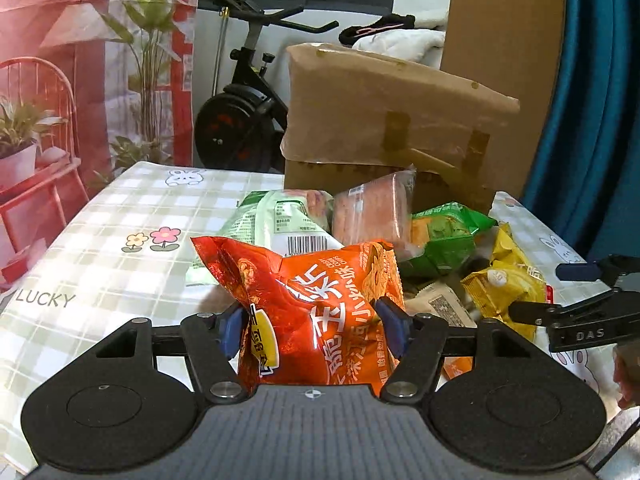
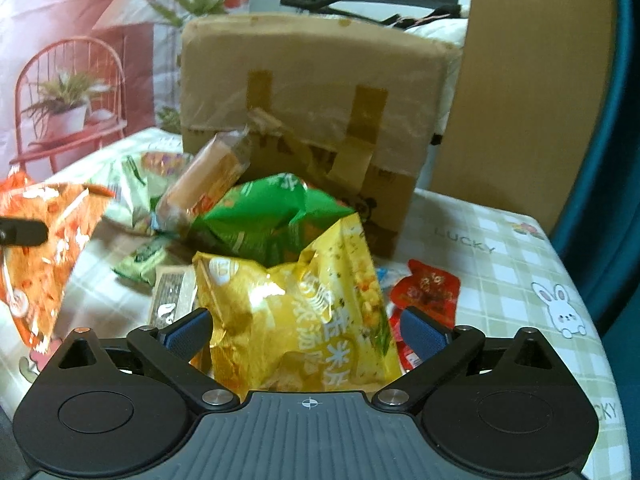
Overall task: Organize snacks
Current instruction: 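Grasp the orange snack bag with the left gripper while the right gripper grasps the yellow bag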
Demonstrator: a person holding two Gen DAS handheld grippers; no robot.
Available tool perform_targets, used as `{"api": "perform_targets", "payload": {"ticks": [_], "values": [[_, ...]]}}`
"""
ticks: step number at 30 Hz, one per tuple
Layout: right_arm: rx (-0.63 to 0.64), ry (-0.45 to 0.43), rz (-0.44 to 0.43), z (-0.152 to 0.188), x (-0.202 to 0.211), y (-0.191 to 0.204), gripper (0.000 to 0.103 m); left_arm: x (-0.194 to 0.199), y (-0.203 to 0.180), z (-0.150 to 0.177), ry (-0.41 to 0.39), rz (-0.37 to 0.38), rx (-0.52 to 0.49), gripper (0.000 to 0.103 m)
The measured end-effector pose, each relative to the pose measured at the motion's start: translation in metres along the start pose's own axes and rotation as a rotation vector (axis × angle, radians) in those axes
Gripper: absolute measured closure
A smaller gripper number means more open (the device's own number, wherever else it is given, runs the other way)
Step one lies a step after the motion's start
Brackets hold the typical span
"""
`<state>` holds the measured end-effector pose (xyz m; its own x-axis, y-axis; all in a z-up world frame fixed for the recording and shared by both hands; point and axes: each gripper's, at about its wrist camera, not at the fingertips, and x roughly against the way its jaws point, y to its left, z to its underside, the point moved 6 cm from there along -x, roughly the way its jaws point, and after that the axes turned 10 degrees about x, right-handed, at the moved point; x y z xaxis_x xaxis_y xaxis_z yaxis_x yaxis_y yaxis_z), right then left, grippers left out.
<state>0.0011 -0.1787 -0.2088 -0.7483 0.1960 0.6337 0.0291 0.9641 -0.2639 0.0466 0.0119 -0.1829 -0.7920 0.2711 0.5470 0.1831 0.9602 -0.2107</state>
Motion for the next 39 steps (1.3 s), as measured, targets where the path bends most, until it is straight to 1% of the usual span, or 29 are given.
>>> {"api": "perform_targets", "payload": {"ticks": [4, 8, 10, 13, 14, 15, 17, 19, 23, 30, 39], "values": [[-0.024, 0.001, -0.023, -0.001, -0.011, -0.001, 0.004, 0.004, 0.005, -0.003, -0.021, -0.005, -0.001, 0.034], [-0.018, 0.036, -0.054, 0.001, -0.028, -0.001, 0.005, 0.004, 0.006, -0.003, -0.025, -0.014, 0.005, 0.034], [-0.048, 0.042, -0.072, 0.003, -0.034, -0.002, 0.004, 0.006, 0.007, -0.002, -0.027, -0.015, 0.001, 0.034], [-0.085, 0.025, -0.076, 0.005, -0.037, -0.004, 0.004, 0.006, 0.007, -0.003, -0.029, -0.02, 0.002, 0.034], [-0.089, 0.023, -0.08, 0.005, -0.036, -0.005, 0.006, 0.007, 0.008, -0.003, -0.031, -0.022, 0.004, 0.034], [-0.088, 0.019, -0.082, 0.005, -0.035, -0.004, 0.008, 0.007, 0.008, -0.003, -0.033, -0.024, 0.006, 0.034], [-0.08, 0.007, -0.082, 0.006, -0.031, -0.005, 0.016, 0.008, 0.008, -0.004, -0.039, -0.027, 0.01, 0.034], [-0.079, 0.003, -0.074, 0.006, -0.027, -0.007, 0.019, 0.009, 0.007, -0.005, -0.045, -0.028, 0.01, 0.034], [-0.115, -0.016, -0.063, 0.004, -0.019, -0.014, 0.022, 0.011, 0.005, -0.009, -0.063, -0.034, -0.002, 0.034], [-0.129, -0.061, -0.034, -0.003, 0.0, -0.022, 0.023, 0.019, 0.003, -0.023, -0.111, -0.034, -0.006, 0.034], [-0.149, -0.15, 0.022, -0.019, 0.028, -0.044, 0.024, 0.031, -0.011, -0.057, -0.199, -0.012, -0.018, 0.034]]}}
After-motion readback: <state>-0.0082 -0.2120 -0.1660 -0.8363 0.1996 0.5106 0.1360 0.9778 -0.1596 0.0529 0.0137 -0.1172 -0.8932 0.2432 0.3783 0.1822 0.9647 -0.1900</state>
